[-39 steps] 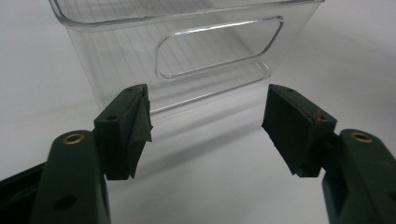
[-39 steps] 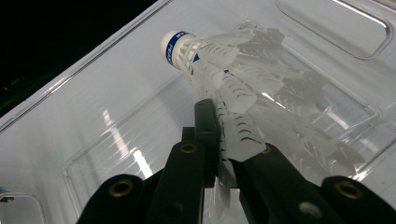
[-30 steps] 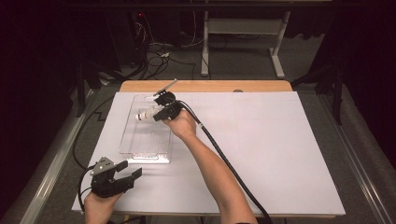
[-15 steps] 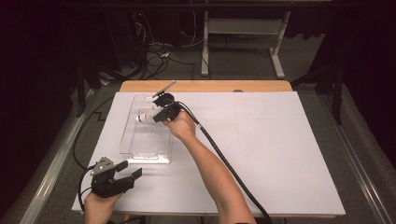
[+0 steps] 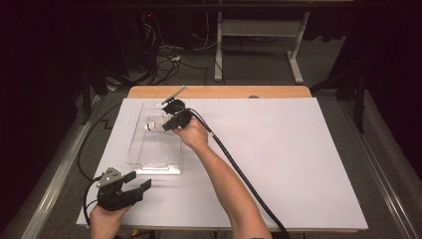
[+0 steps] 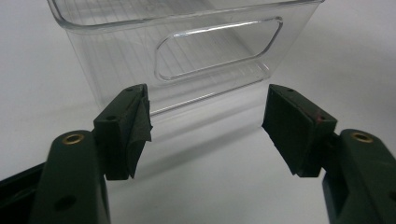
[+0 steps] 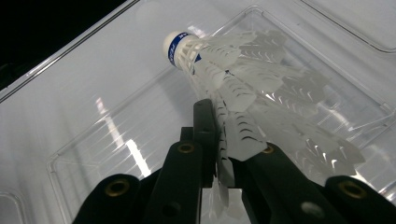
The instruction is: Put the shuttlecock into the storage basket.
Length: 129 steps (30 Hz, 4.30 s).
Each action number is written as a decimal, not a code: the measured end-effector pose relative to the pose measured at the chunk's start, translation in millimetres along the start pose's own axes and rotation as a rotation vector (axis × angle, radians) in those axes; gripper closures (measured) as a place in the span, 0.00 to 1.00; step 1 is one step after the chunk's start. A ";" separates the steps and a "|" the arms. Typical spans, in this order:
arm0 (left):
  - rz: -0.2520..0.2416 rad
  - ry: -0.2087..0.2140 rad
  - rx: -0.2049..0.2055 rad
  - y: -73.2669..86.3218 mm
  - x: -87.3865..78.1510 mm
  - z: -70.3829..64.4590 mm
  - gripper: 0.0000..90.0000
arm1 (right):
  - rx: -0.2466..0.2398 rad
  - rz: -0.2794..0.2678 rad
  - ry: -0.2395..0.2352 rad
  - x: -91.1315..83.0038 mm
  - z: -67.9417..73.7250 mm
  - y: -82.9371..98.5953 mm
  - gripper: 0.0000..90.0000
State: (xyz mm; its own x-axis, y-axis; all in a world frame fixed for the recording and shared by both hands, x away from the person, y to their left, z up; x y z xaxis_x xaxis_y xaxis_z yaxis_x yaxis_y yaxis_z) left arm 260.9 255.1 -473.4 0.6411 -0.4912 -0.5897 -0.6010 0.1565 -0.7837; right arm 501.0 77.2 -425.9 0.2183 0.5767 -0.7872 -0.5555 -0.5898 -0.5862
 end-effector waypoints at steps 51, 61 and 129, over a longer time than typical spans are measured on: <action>-0.002 0.003 0.003 -0.2 0.0 0.0 0.37 | -0.007 0.047 0.016 -8.5 -2.9 2.4 0.73; 0.002 0.003 0.004 -0.4 0.7 -0.4 0.37 | -0.008 0.031 0.007 -20.3 -3.4 5.1 0.75; 0.003 -0.003 -0.001 -0.2 1.2 -0.6 0.37 | 0.012 -0.095 0.071 -63.2 -14.1 30.4 0.72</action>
State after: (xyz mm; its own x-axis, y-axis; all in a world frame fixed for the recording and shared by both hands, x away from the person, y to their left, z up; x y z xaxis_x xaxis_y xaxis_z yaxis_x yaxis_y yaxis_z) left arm 261.5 254.0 -473.8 0.6407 -0.4880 -0.5927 -0.6033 0.1575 -0.7818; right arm 481.6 14.9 -396.7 0.3268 0.5879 -0.7400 -0.5387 -0.5275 -0.6569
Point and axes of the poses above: each handheld gripper's, and its own axes: x roughly forward along the jaws, y roughly out of its underside, z roughly to its left, the point moved 1 cm from there along x, roughly forward along the jaws
